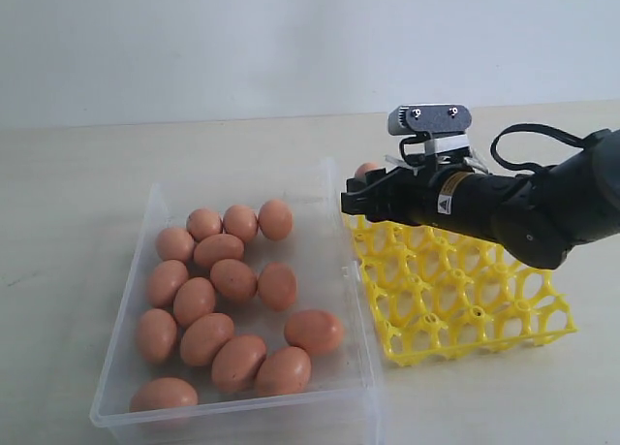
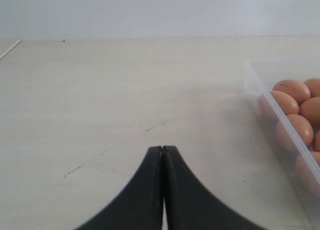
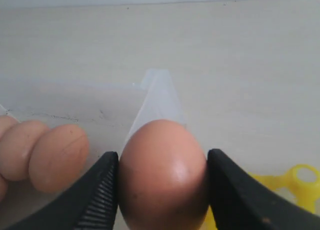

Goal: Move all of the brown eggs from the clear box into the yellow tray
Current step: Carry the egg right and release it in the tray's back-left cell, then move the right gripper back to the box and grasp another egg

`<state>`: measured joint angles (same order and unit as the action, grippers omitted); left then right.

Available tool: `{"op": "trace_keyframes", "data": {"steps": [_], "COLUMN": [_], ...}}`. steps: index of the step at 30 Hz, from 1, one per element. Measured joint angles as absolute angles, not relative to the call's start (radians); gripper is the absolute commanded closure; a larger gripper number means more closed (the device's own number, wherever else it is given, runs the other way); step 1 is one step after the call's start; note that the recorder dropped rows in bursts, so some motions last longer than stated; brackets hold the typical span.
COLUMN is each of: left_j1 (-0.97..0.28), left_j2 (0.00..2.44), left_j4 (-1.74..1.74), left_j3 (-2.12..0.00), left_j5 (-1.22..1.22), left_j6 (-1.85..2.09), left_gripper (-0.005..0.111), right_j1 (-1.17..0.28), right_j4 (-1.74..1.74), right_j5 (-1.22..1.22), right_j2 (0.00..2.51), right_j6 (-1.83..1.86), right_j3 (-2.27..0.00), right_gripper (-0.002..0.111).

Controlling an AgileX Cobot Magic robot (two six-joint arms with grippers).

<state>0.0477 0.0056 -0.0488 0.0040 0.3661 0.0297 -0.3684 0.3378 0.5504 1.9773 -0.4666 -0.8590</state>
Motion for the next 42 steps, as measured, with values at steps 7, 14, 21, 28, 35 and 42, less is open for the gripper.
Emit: {"op": "trace_keyframes", "data": {"steps": [7,14,21,28,35,42], "left_j1": [0.048,0.048,0.048,0.048,0.048,0.048], "left_j2": [0.006,0.006,0.006,0.006,0.006,0.006], "left_j4": [-0.049,-0.049,-0.049,-0.049,-0.049,-0.049], "left_j3": [0.004,0.004,0.004,0.004,0.004,0.004], "left_j5": [0.366,0.366,0.366,0.366,0.366,0.366], "left_j6": [0.03,0.03,0.03,0.03,0.03,0.03], "left_gripper": [0.107,0.107,0.107,0.107,0.107,0.107], "right_j1": [-0.368,-0.364,-0.375,-0.549,-0.655,-0.675], "right_j4": [0.369,0.37,0.372,0.249,-0.249,-0.36], "right_j5": [0.54,0.457,0.157,-0.199,-0.563,-0.903], "right_j2": [2.009,1.986,1.731,1.6,1.777,2.044], "right_j6": [-0.468,-0.458,-0.434,-0.226,0.168,0.168], "right_j3": [-0.861,-0.861,-0.904,-1.135,-1.388,-1.6], "right_gripper": [0.047,0.074,0.108,0.108,0.102,0.064]}}
